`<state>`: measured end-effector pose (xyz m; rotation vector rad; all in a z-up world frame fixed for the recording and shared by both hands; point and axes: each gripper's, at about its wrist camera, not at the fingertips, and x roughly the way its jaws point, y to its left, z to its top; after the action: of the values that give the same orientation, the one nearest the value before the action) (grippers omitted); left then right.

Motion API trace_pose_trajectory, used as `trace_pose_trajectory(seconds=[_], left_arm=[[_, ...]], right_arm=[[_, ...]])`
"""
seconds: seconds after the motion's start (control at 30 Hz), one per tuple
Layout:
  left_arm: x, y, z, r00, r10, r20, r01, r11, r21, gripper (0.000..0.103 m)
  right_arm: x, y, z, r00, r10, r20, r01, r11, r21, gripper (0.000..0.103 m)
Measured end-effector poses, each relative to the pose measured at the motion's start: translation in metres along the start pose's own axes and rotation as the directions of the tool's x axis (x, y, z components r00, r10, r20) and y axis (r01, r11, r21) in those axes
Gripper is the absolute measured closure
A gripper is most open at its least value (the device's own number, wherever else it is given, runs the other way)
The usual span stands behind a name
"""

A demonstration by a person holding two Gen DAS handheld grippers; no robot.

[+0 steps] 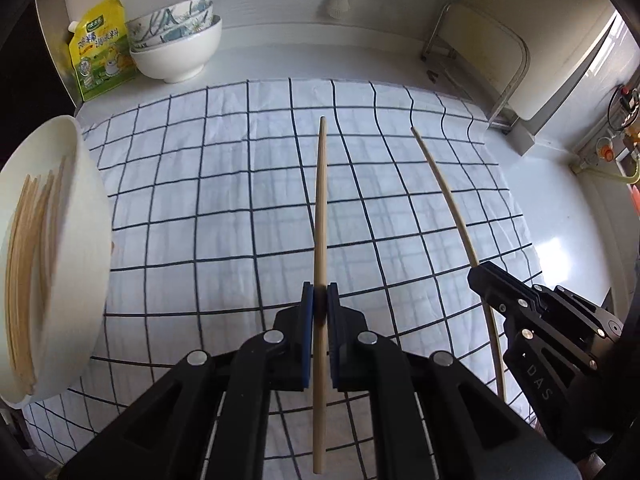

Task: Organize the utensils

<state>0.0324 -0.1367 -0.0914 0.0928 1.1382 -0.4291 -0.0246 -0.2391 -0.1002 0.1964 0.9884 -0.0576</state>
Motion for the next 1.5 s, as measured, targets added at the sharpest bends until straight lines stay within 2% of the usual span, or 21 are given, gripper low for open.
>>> trace_pose_trajectory(seconds=[0.23,0.5,0.7,0.9,0.93,0.97,1.0,1.03,1.07,1.2,1.3,1.37,1.5], left_arm=[[-0.066,0.058,0.014,0.995,0.018,0.1,-0.012,0.998,-0.059,0.096],[-0.124,0.17,0.016,0.98,0.109,0.164,-0.076,0.977,-0.199,0.096],[-0.125,0.249,0.004,0.977,0.168,0.131,-0.126,0.952,-0.279,0.096],[-0.109,0.282,-0.003,0.983,0.155,0.097,-0.119,0.944,-0.308,0.095],[-0.108,0.286,-0.003,0.983,0.157,0.093,-0.121,0.941,-0.316,0.091],[-0.107,0.288,-0.004,0.983,0.159,0.089,-0.122,0.937,-0.326,0.073],[-0.108,0.292,-0.005,0.982,0.162,0.094,-0.122,0.933,-0.338,0.062],[-0.11,0.293,-0.006,0.98,0.171,0.104,-0.125,0.929,-0.348,0.044],[-0.113,0.295,-0.007,0.976,0.184,0.119,-0.131,0.925,-0.358,0.042],[-0.119,0.303,-0.009,0.972,0.202,0.119,-0.145,0.917,-0.372,0.042],[-0.122,0.305,-0.011,0.972,0.207,0.109,-0.152,0.913,-0.379,0.04],[-0.123,0.305,-0.013,0.972,0.213,0.103,-0.16,0.911,-0.38,0.034],[-0.125,0.303,-0.018,0.971,0.223,0.089,-0.174,0.909,-0.379,0.032]], right_arm=[[-0.025,0.067,0.036,0.991,0.122,0.05,-0.119,0.991,-0.058,0.097],[-0.012,0.183,0.07,0.961,0.275,0.03,-0.265,0.946,-0.188,0.097],[0.024,0.252,0.074,0.938,0.34,-0.067,-0.346,0.913,-0.218,0.097],[0.047,0.296,0.074,0.936,0.327,-0.133,-0.351,0.902,-0.25,0.097],[0.05,0.3,0.074,0.938,0.315,-0.146,-0.344,0.904,-0.253,0.097],[0.052,0.301,0.077,0.943,0.301,-0.144,-0.329,0.91,-0.25,0.096],[0.051,0.301,0.078,0.946,0.294,-0.137,-0.32,0.915,-0.246,0.092],[0.05,0.299,0.078,0.949,0.287,-0.129,-0.311,0.919,-0.242,0.089],[0.048,0.298,0.079,0.953,0.279,-0.12,-0.301,0.923,-0.24,0.083],[0.039,0.292,0.079,0.963,0.257,-0.085,-0.271,0.93,-0.25,0.075],[0.033,0.289,0.078,0.968,0.24,-0.069,-0.25,0.933,-0.259,0.074],[0.031,0.288,0.078,0.972,0.228,-0.064,-0.237,0.934,-0.268,0.074],[0.025,0.29,0.074,0.974,0.217,-0.06,-0.226,0.932,-0.284,0.071]])
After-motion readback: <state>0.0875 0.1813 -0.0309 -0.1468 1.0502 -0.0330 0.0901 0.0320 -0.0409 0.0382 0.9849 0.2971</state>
